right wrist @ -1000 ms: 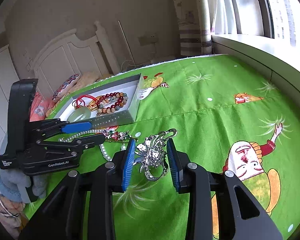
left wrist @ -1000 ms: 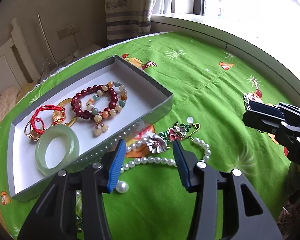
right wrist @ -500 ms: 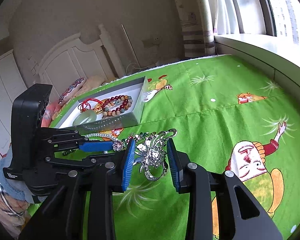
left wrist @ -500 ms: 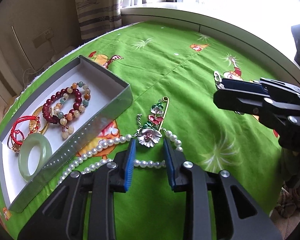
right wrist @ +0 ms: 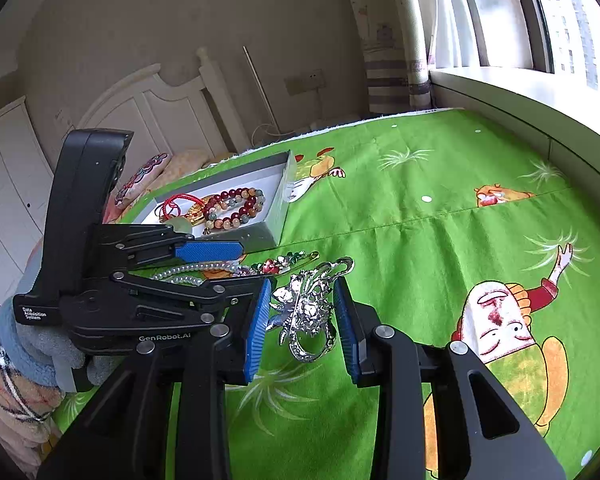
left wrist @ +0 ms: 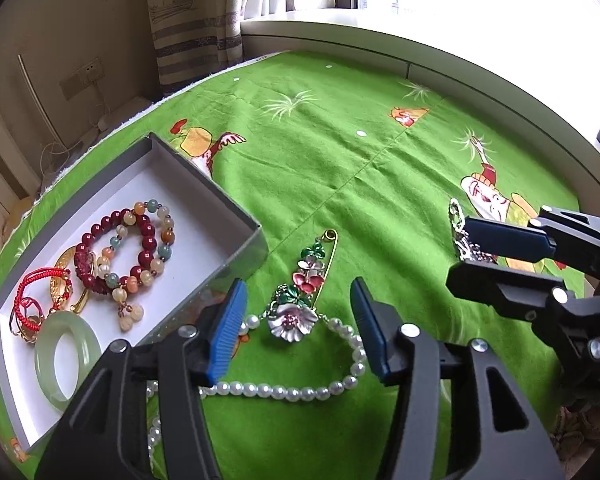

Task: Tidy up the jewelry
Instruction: 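Grasp the gold flower pin brooch with the left tool while the right holds the silver pendant, then carry the silver pendant and gold pin brooch into the box and release both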

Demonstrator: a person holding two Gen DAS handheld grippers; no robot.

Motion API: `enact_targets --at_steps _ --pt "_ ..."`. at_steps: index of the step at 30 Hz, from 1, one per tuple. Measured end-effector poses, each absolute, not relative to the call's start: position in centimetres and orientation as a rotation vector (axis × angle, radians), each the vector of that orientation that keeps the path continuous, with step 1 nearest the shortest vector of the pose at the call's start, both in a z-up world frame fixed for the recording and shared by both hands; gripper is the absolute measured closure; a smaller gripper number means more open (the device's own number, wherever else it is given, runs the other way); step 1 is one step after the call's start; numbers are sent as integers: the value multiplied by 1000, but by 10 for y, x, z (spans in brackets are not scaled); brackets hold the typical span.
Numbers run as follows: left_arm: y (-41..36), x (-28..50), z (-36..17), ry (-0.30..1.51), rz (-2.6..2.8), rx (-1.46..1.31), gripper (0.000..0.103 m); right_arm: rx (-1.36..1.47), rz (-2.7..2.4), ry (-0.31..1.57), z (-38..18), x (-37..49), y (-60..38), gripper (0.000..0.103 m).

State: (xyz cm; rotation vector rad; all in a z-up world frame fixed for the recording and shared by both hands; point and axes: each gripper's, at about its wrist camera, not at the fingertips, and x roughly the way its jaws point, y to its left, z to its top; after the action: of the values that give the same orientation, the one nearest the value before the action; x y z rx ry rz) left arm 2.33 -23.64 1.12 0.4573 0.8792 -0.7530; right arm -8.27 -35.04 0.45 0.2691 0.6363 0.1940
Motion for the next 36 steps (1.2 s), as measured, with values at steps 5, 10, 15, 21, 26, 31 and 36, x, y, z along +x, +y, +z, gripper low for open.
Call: enact_targets --at_steps 5,10,15,21,26,31,36 --pt "-240 21 7 882 -780 457 80 270 196 637 4 -82 -350 71" --pt "-239 7 9 808 -749 493 80 264 194 628 5 -84 -349 71" --pt "-236 -3 21 757 -736 479 80 263 189 620 6 -87 -349 71" --pt "-234 -20 36 690 -707 488 80 261 186 617 6 -87 -349 71" --pt "-229 -27 42 658 -686 500 80 254 181 621 6 -87 -349 71" --pt "-219 -29 47 641 -668 489 80 244 176 626 6 -85 -347 71" --pt "-212 -34 52 617 -661 492 80 234 170 626 6 -85 -345 71"
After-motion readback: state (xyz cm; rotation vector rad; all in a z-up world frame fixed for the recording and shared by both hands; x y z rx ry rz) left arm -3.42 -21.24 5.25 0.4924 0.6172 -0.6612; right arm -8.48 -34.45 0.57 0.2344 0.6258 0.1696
